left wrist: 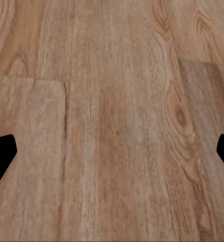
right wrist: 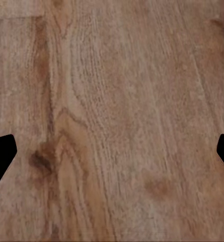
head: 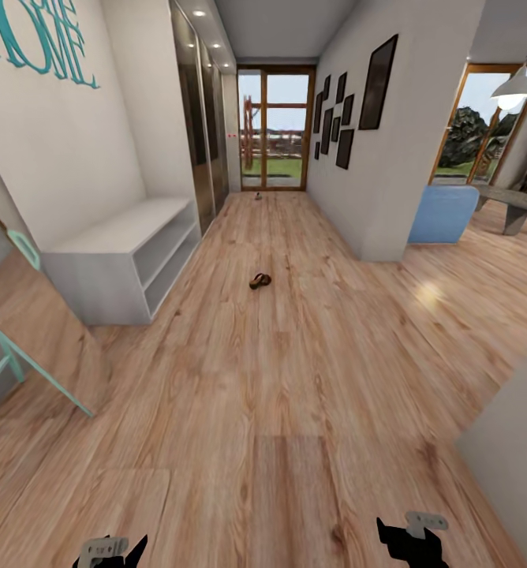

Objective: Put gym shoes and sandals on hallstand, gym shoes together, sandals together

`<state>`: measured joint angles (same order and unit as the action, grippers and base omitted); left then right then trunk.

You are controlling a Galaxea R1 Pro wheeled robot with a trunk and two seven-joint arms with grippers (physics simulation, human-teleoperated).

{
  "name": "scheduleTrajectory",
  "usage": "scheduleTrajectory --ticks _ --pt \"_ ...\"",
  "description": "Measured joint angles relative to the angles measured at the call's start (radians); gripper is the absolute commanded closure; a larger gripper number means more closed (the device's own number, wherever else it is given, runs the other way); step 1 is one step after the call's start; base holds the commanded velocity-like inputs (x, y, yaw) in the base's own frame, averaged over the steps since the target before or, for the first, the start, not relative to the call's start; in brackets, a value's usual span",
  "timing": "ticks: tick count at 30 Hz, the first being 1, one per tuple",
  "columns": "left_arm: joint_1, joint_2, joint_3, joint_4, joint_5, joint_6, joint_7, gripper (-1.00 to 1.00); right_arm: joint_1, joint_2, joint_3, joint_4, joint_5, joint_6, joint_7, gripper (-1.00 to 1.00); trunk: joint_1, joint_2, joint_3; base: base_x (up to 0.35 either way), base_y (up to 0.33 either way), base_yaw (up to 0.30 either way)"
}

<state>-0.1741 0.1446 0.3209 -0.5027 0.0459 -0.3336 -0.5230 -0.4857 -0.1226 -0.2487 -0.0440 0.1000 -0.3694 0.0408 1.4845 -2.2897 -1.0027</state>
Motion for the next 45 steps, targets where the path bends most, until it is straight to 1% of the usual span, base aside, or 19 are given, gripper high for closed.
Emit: scheduleTrajectory --ticks 45 --pt "0.0 0.0 -0.001 0.0 0.0 0.0 0.0 -1.0 0.0 0.0 0.0 0.0 -0.001 0.0 -0.001 -1.0 0.0 0.0 0.0 0.337 0.0 0.0"
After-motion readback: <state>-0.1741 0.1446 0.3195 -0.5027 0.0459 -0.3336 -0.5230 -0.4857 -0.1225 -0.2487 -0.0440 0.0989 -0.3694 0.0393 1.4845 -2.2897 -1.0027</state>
